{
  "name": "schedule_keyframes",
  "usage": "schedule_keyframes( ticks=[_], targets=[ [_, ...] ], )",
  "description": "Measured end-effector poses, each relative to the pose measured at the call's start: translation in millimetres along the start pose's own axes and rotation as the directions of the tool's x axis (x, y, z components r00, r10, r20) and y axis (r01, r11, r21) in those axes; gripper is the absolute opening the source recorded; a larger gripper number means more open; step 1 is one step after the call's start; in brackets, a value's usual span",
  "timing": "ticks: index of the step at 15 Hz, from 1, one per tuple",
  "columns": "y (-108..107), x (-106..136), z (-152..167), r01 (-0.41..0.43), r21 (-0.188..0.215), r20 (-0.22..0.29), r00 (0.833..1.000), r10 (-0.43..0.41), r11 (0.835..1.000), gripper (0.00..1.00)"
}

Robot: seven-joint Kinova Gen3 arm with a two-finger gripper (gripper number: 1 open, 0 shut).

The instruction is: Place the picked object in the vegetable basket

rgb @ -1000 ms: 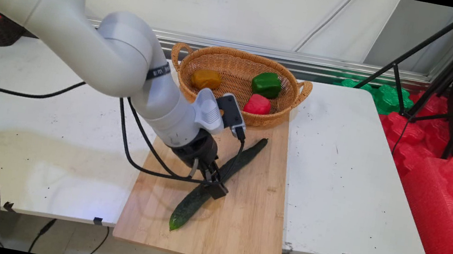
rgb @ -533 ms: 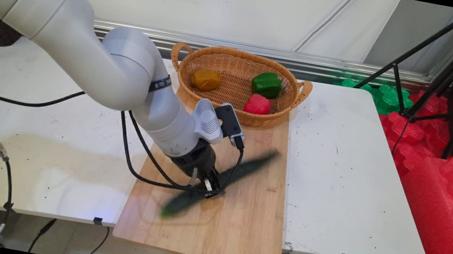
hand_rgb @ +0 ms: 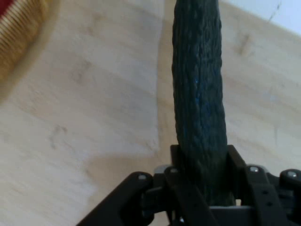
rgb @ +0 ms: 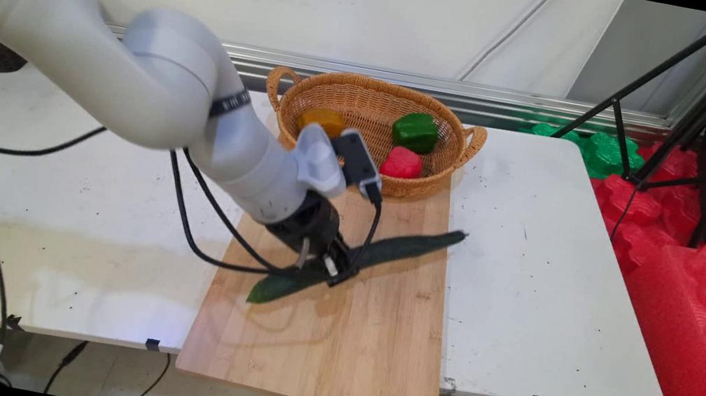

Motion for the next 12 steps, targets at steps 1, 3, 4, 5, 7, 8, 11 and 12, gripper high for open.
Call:
schedule_keyframes(
  ticks=[1, 3, 4, 5, 7, 8, 11, 12],
  targets=[
    [-2.5, 4.4, -9.4, -0.001, 0.008, -0.020, 1.000, 0.001, 1.000, 0.00],
    [-11.0, 15.9, -31.3, 0.004, 0.031, -0.069, 0.998, -0.002, 1.000, 0.00],
    [-15.9, 22.0, -40.6, 0.006, 0.044, -0.092, 0.996, -0.002, 0.999, 0.00],
    [-19.7, 26.6, -46.8, 0.009, 0.054, -0.109, 0.994, -0.003, 0.998, 0.00],
    [-31.2, 39.7, -61.1, 0.018, 0.083, -0.152, 0.988, -0.005, 0.996, 0.00],
    [-39.3, 47.8, -69.1, 0.027, 0.103, -0.179, 0.984, -0.008, 0.994, 0.00],
    [-69.6, 76.1, -86.4, 0.061, 0.169, -0.263, 0.965, -0.014, 0.984, 0.00],
    [-80.3, 85.0, -88.4, 0.069, 0.192, -0.285, 0.959, -0.012, 0.979, 0.00]
  ],
)
